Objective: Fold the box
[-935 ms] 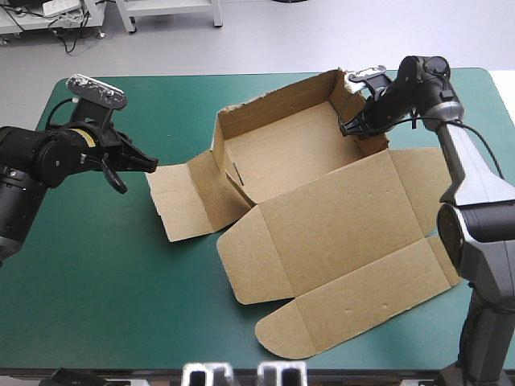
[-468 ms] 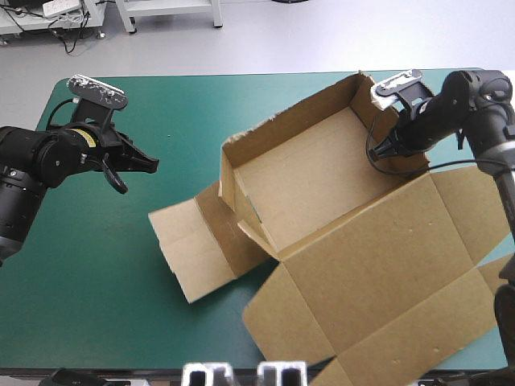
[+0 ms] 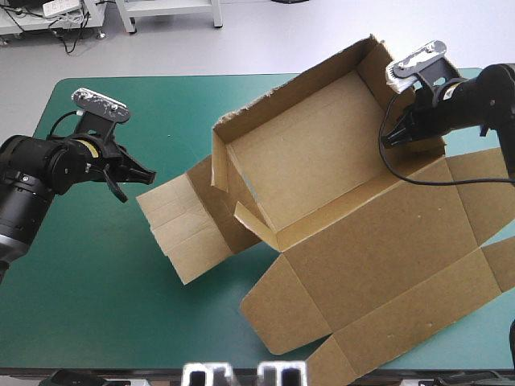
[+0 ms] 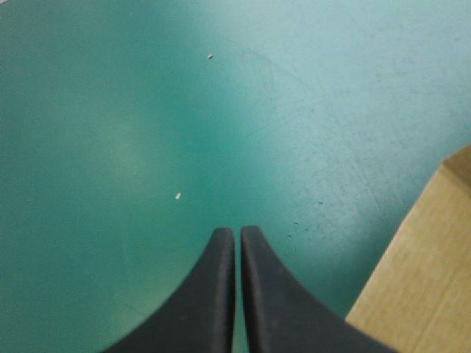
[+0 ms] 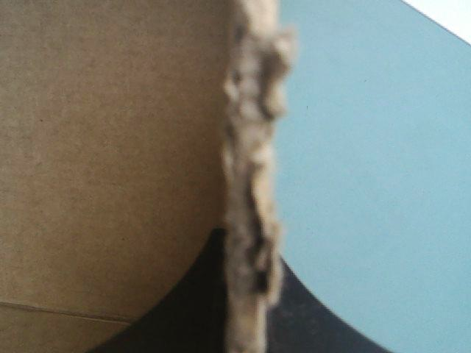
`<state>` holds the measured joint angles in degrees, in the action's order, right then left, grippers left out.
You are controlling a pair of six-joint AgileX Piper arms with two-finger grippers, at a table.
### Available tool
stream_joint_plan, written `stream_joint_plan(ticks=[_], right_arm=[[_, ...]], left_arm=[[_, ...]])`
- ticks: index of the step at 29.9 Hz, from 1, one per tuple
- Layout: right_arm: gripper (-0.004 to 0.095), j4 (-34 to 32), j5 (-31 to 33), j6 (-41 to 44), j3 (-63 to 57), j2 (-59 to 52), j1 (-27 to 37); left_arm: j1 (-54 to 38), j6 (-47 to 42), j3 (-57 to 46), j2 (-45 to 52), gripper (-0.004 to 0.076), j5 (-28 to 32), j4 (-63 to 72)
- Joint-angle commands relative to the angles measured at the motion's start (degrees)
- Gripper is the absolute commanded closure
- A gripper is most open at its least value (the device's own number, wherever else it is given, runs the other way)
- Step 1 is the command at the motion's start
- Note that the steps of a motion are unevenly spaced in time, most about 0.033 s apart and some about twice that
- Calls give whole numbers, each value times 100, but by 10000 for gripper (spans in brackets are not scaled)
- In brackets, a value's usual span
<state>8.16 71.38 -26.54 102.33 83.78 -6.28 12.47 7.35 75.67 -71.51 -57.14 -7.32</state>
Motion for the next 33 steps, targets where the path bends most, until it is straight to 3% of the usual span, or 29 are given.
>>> stream_joint_plan(ticks=[1,8,13,18,25,31,33], right_arm=[[932,413,65,52,394,-244,230],[932,1906,65,-372,545,-244,1347],[932,2382,65,-523,566,-244,1538],[932,2596,55,-596,657,-244,1538],[932,2690,55,-596,950,-244,1538],[932,2536,55,-583,955,-224,1538],[932,2585,55,-583,955,-188,1538]], left_arm=[[-379,-69,-205,168,712,579,88],[-1458,7,-773,168,712,1383,732],[-1994,1189,-970,155,712,1662,2732],[-2238,3613,-1083,112,712,790,5402],[-2238,4647,-1093,-57,694,-316,7448],[-2238,5411,-1093,-70,525,-1695,9328],[-2216,5369,-1093,-59,452,-1733,9394]])
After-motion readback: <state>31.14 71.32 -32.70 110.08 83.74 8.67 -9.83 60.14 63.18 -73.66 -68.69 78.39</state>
